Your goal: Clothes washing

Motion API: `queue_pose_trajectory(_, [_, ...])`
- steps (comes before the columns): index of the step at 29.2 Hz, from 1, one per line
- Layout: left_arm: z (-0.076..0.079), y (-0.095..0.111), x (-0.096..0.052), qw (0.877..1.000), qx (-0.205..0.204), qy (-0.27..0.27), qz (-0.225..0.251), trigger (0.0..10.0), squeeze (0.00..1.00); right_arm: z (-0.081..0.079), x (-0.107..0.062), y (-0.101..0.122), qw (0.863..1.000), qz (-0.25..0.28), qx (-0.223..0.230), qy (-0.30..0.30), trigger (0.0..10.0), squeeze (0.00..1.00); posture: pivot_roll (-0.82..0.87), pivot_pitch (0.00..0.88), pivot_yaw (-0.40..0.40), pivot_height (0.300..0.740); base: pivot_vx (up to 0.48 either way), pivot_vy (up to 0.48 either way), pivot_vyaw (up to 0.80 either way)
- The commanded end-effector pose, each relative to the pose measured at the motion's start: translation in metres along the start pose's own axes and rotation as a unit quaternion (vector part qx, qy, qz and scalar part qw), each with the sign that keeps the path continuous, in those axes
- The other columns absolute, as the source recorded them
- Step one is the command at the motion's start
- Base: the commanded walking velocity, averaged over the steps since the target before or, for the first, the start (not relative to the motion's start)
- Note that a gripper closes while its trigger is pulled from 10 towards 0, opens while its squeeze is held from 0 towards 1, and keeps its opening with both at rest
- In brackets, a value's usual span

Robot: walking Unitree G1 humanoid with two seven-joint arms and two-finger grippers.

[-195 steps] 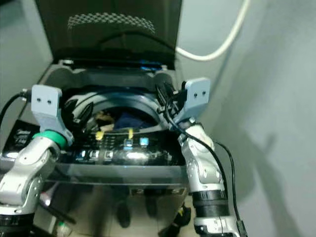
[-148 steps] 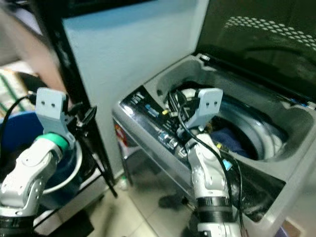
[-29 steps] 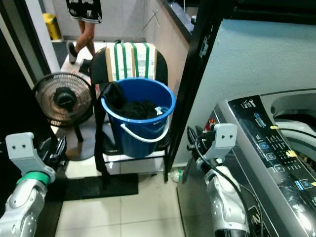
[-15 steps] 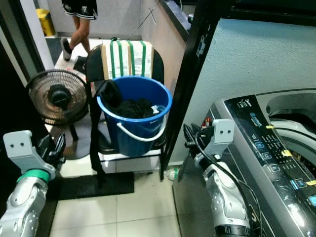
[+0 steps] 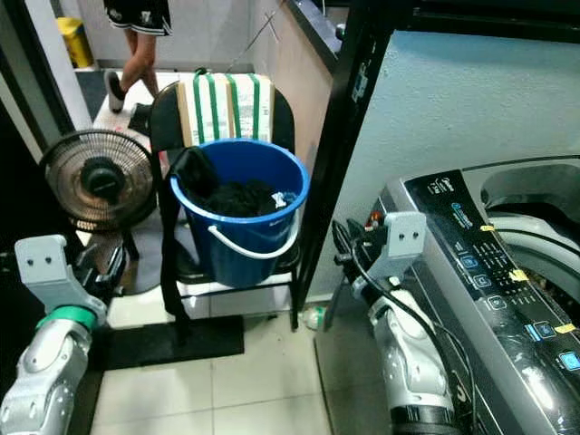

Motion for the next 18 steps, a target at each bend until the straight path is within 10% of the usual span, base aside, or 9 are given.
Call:
queue_pose_trajectory(1, [0.000, -0.006, 0.002, 1.000, 0.006, 0.001, -0.013, 10.0, 0.00, -0.003, 0.001, -0.008, 1.000, -0.014, -0.005, -0.004, 10.0, 0.00, 0.03, 0.022, 0.021, 0.740, 0.000, 0.000, 0.00])
queue_pose_trajectory(18, [0.010, 0.004, 0.001, 0.999, 0.015, -0.038, 0.001, 10.0, 0.00, -0.003, 0.001, -0.015, 0.998, -0.014, -0.051, -0.017, 10.0, 0.00, 0.08, 0.024, 0.009, 0.740, 0.089, 0.000, 0.00])
Point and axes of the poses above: a point about 5 cm out from each wrist's last joint towards the gripper, its own x axis pointing out of the wrist towards the gripper, its own y axis along the axis of the wrist's last joint, z = x × y, the point moved 2 cm from there along x, pointing out of the wrist towards the gripper, and after that the axes turned 6 degrees about x, right-handed, at the moved point
